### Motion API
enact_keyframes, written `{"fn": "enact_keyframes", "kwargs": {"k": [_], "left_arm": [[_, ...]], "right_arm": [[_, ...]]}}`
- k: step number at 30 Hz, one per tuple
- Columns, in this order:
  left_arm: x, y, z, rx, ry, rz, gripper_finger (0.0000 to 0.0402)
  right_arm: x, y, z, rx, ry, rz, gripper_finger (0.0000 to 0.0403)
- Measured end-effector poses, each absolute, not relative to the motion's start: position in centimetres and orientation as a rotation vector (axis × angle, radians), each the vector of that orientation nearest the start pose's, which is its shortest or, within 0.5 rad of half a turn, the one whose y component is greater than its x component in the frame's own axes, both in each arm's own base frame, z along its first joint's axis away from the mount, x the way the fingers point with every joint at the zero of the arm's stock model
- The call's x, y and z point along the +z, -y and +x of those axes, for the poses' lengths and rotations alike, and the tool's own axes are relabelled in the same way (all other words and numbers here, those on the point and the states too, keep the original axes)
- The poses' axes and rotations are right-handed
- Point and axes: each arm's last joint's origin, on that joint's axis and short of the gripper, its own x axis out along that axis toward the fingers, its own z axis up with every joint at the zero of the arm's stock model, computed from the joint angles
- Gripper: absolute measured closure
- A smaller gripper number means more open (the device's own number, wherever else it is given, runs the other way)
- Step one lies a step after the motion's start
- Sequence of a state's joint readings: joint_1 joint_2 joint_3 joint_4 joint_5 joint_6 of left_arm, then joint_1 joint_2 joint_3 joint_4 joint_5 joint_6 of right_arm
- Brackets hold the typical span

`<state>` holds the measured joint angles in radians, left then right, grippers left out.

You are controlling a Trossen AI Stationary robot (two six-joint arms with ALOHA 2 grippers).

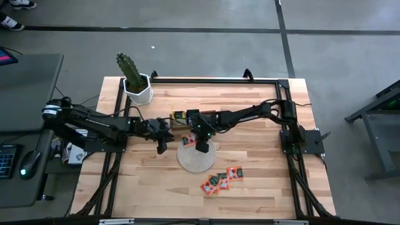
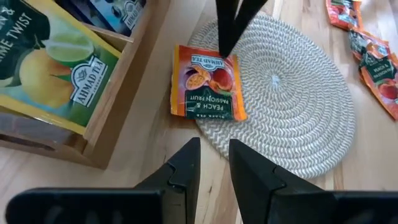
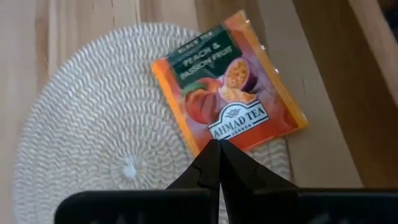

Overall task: Pick & Place Tea
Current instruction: Put the orange tea bag into the right section of the wooden organizer

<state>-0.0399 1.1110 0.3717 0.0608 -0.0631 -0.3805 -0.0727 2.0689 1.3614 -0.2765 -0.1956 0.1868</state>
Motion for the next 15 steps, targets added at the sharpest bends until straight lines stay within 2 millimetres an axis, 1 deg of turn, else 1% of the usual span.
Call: {"fn": "enact_keyframes", "kwargs": {"k": [6, 11, 13, 15], "left_arm": [[15.8, 0.5, 20.0, 0.182, -0.661, -0.344, 0.0319], [14.5, 0.5, 20.3, 0.261, -0.71, -0.443, 0.0319], [14.1, 0.6, 20.8, 0.26, -0.705, -0.498, 0.0319], [13.7, 0.6, 21.4, 0.24, -0.692, -0.517, 0.0319]], "right_arm": [[13.3, 2.5, 41.8, 0.004, -0.988, 0.338, 0.0403], [12.5, 2.4, 41.3, -0.005, -0.996, 0.372, 0.0403], [12.4, 2.4, 41.2, -0.006, -0.996, 0.379, 0.0403], [12.4, 2.4, 41.2, -0.01, -0.996, 0.376, 0.0403]]}}
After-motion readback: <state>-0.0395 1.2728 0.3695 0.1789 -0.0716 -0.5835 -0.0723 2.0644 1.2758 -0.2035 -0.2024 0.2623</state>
